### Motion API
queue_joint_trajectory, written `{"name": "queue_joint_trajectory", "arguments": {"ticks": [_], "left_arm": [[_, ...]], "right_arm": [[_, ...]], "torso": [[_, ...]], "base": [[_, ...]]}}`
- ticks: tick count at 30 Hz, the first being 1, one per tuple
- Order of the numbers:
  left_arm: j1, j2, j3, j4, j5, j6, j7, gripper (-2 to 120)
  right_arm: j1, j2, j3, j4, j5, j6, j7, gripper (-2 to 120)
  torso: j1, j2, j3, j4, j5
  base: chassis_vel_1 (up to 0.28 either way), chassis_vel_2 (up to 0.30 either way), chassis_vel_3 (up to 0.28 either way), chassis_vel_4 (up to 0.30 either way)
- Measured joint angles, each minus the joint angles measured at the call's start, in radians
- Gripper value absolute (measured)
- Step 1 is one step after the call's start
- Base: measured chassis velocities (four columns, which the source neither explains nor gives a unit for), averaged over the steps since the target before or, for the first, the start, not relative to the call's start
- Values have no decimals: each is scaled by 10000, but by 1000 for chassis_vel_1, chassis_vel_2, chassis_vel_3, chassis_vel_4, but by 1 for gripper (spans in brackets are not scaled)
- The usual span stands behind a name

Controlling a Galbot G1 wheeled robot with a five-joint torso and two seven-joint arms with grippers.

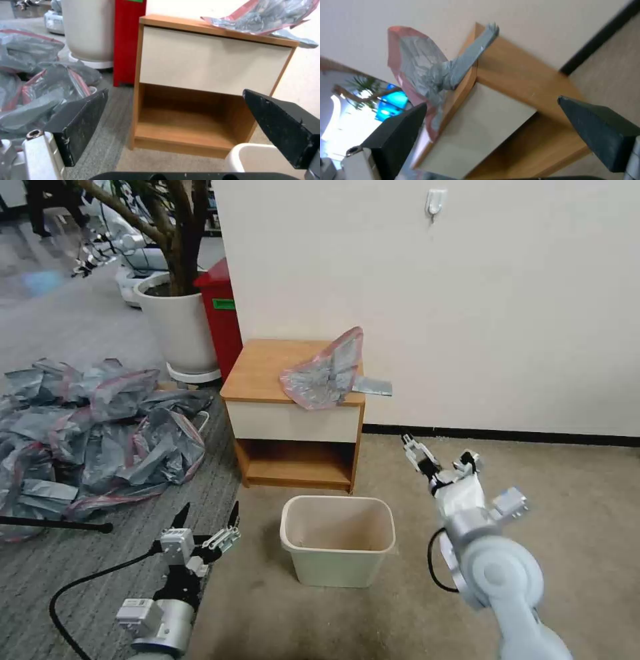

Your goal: Pick up the garbage bag from the table and place it over the trash can.

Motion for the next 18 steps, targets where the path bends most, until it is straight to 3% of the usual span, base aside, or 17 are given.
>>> {"name": "queue_joint_trajectory", "arguments": {"ticks": [2,6,18], "left_arm": [[1,-23,-20,7,-8,-13,191,100],[-13,-131,-16,72,-9,-48,371,100],[48,-288,-148,123,18,-56,464,100]], "right_arm": [[530,69,-7,-352,1181,16,531,100],[1277,212,-76,-980,2076,60,904,100],[3216,550,-474,-2970,2168,397,920,100]], "torso": [[0,0,-1,1,-1],[0,0,0,-1,-2],[0,0,0,0,-2]], "base": [[0,0,0,0],[0,0,0,0],[0,0,0,0]]}}
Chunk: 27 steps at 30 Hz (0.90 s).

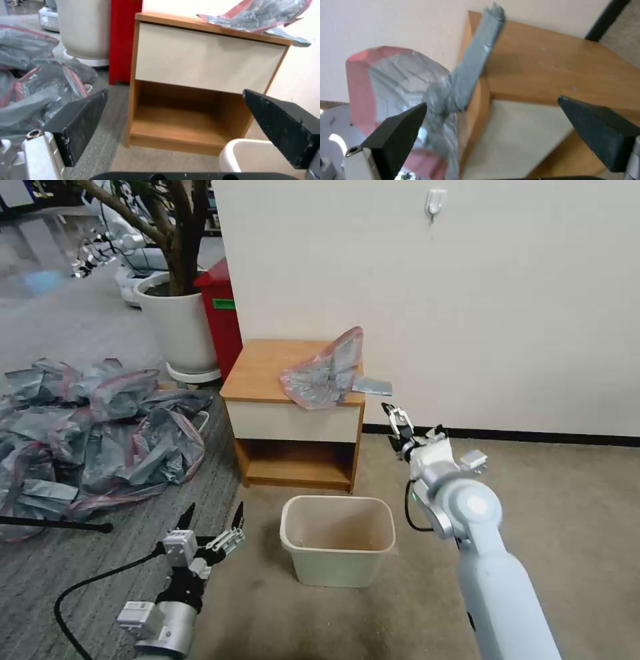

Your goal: Pick up the garbage bag from the table and place it over the trash can.

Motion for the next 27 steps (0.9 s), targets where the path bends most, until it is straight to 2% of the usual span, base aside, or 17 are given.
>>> {"name": "queue_joint_trajectory", "arguments": {"ticks": [3,8,15,27], "left_arm": [[77,-47,-76,-4,1,-8,0,100],[104,-120,-101,-16,0,-12,0,100],[221,-201,-160,-52,22,-13,-17,100],[335,-70,-291,-51,22,-37,-52,100]], "right_arm": [[676,105,-13,-695,-70,47,-88,100],[1024,164,-65,-1161,-267,77,-227,100],[1795,333,-241,-2441,-751,230,-539,100],[2618,536,-212,-3466,-900,279,-648,100]], "torso": [[0,0,0,1,1],[0,0,0,0,1],[0,0,-1,0,1],[0,0,-1,1,1]], "base": [[0,0,0,0],[0,0,0,0],[0,0,0,0],[0,0,0,0]]}}
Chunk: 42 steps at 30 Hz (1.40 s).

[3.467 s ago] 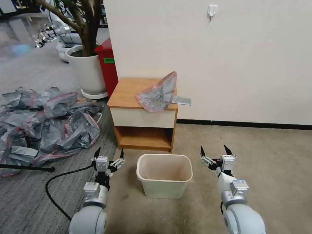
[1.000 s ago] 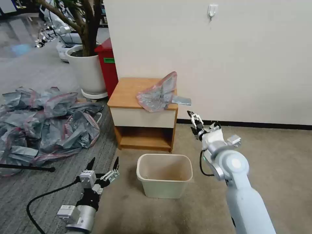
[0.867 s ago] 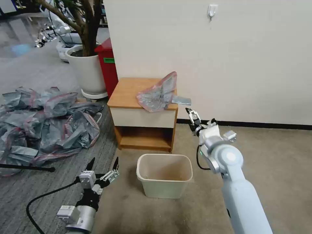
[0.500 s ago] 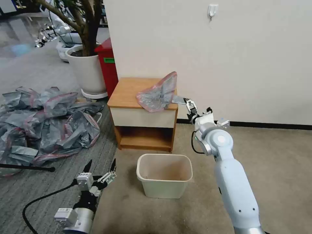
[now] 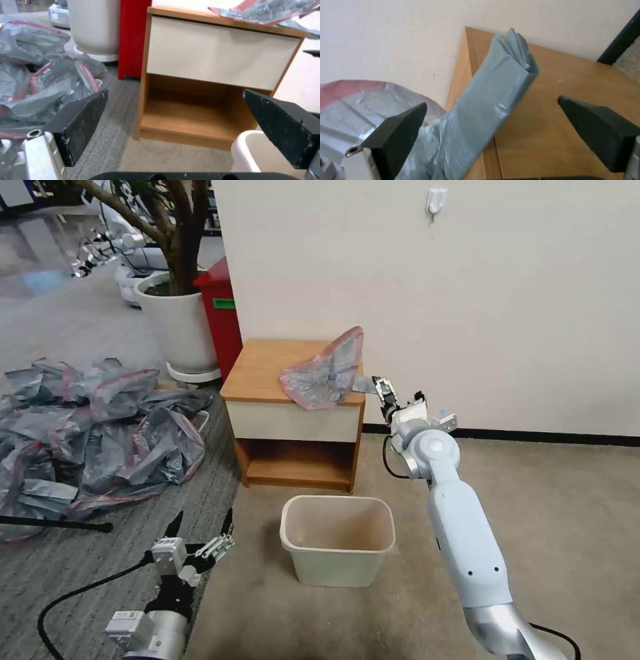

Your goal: Pick up the garbage bag from the table and place it over the trash can.

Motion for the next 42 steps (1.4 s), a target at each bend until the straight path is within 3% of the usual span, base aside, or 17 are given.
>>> {"name": "queue_joint_trajectory", "arguments": {"ticks": [9,18,22,24,26,28,31,37,42], "left_arm": [[23,117,-82,41,-16,-17,-17,100],[40,167,-69,124,-1,-106,-20,100],[170,210,-70,196,21,-209,-21,100],[171,210,-70,197,21,-209,-21,100],[165,212,-64,214,32,-227,-21,100],[162,214,-62,216,33,-228,-21,100],[159,214,-60,246,45,-245,-21,100],[156,168,-53,345,114,-305,-21,100],[157,135,-48,417,225,-381,-21,100]], "right_arm": [[280,110,5,-395,-148,75,-53,96],[395,151,32,-622,-406,204,-159,68],[399,99,43,-697,-503,254,-214,47],[399,99,45,-698,-505,256,-216,47],[369,124,60,-701,-574,285,-249,34],[360,135,60,-700,-600,291,-254,30],[339,158,62,-683,-678,322,-302,16],[333,128,60,-662,-720,352,-376,0],[246,33,22,-460,-724,373,-406,0]], "torso": [[-1,0,0,0,0],[0,0,0,-1,0],[0,1,0,0,1],[0,1,0,0,1],[0,0,0,-1,1],[0,0,0,0,1],[0,0,0,0,1],[0,0,0,0,1],[0,0,0,0,1]], "base": [[0,0,0,0],[0,0,0,0],[0,0,0,0],[0,0,0,0],[0,0,0,0],[0,0,0,0],[0,0,0,0],[0,0,0,0],[0,0,0,0]]}}
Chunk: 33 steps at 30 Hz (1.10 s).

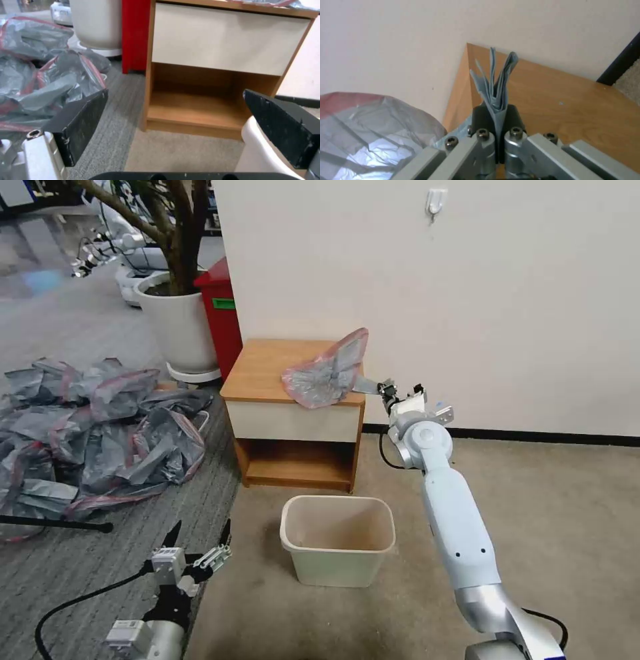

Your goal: Pick up the garbage bag from the table and place it over the trash can.

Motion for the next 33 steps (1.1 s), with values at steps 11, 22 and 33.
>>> {"name": "queue_joint_trajectory", "arguments": {"ticks": [11,22,33], "left_arm": [[-95,-28,18,114,21,-12,0,100],[-342,-158,99,256,99,-8,-1,100],[-401,-261,188,321,271,-157,10,100]], "right_arm": [[-961,-626,-446,1749,232,-161,437,0],[-4360,-981,-1625,4863,-285,-252,1236,0],[-6659,-649,-2948,5335,-2403,-30,1334,0]], "torso": [[0,1,0,-1,1],[0,2,-2,-1,0],[0,2,-1,0,0]], "base": [[0,0,0,0],[0,0,0,0],[0,0,0,0]]}}
